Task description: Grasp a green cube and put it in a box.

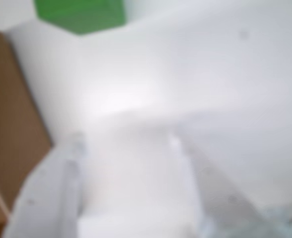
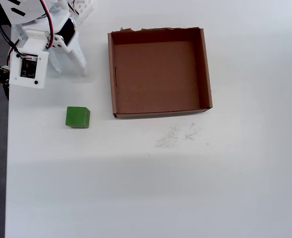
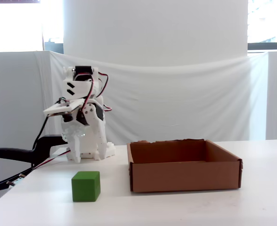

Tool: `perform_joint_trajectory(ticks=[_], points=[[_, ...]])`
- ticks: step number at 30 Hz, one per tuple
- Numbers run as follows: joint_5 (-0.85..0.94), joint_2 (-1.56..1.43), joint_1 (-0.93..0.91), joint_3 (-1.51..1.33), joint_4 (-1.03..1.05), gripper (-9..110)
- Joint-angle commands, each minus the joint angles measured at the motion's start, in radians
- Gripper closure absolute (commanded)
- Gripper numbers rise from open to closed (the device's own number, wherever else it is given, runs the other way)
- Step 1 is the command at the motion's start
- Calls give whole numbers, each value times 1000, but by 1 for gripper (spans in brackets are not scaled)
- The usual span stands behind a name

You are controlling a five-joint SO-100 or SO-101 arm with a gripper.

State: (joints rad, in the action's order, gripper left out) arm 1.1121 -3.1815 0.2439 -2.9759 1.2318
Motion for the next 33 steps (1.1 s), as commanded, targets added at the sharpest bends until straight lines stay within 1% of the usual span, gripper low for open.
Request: perform_joint_trajectory(ticks=[1,3,6,7,18,33], points=[[-3,0,-15,5,9,79],[-3,25,-25,5,-2,80],[11,94,-3,8,-40,87],[17,118,3,21,-57,87],[17,449,-14,331,-179,77],[14,976,-52,701,-333,71]])
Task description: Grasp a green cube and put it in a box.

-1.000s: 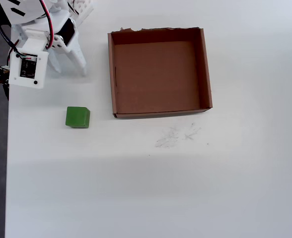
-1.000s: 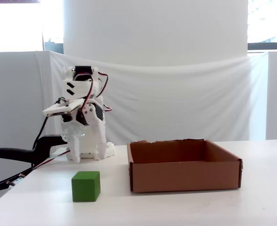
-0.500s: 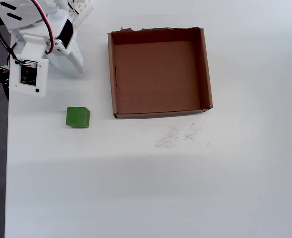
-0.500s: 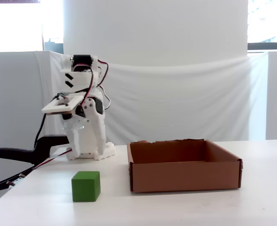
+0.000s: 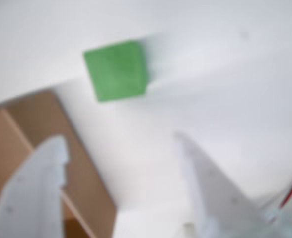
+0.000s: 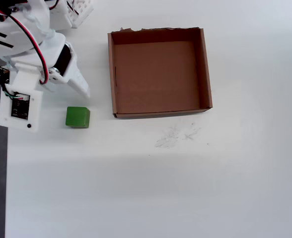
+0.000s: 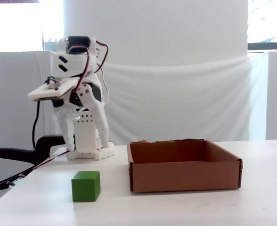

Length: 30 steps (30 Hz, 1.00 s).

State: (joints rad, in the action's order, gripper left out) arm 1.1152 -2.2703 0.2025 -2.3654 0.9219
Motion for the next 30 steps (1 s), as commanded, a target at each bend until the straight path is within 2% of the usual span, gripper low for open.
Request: perform_joint_trajectory(ticks=[1,8,30], points=[[12,94,-14,110,-31,71],[18,232,-20,156,-138,71],[71,465,-14,192,-264,74]])
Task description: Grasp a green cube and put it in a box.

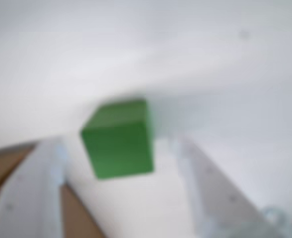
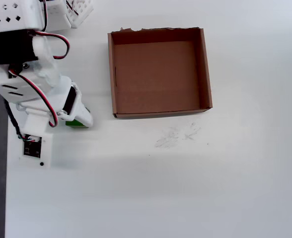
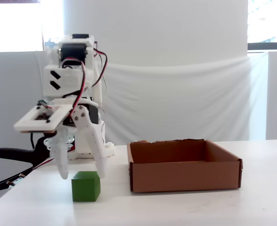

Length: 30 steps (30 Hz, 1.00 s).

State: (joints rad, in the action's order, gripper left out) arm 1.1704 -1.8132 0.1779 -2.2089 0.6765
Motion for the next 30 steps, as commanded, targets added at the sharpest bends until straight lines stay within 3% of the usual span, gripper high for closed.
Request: perform_joint_trajectory(ticks=[1,30], points=[[15,15,14,35,-26,74],[2,110,55,41,-83,86]])
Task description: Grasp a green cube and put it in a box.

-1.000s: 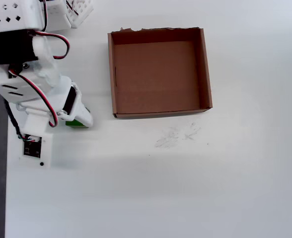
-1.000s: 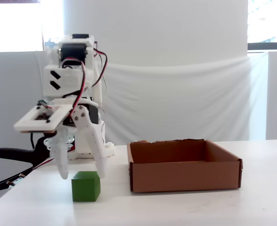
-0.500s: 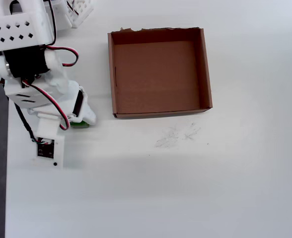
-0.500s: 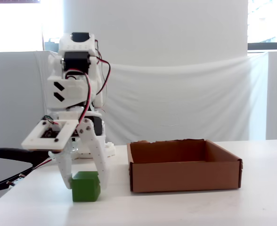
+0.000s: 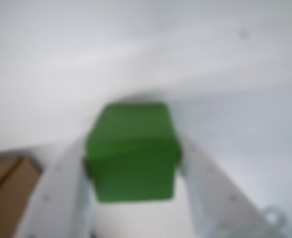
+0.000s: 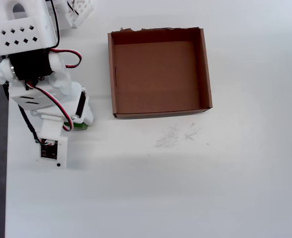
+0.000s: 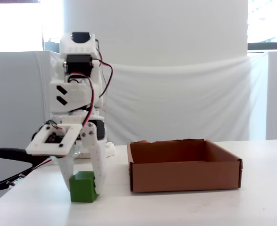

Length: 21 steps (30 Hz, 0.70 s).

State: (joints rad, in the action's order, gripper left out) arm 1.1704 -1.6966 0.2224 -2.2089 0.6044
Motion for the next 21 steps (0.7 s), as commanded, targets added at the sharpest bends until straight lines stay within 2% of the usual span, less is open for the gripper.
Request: perform_joint_trajectory(ticks=[1,8,21], points=[[2,-5,11,41,-12,86],[2,-9,9,84,46,87],[-2,-66,80,356,383,89]])
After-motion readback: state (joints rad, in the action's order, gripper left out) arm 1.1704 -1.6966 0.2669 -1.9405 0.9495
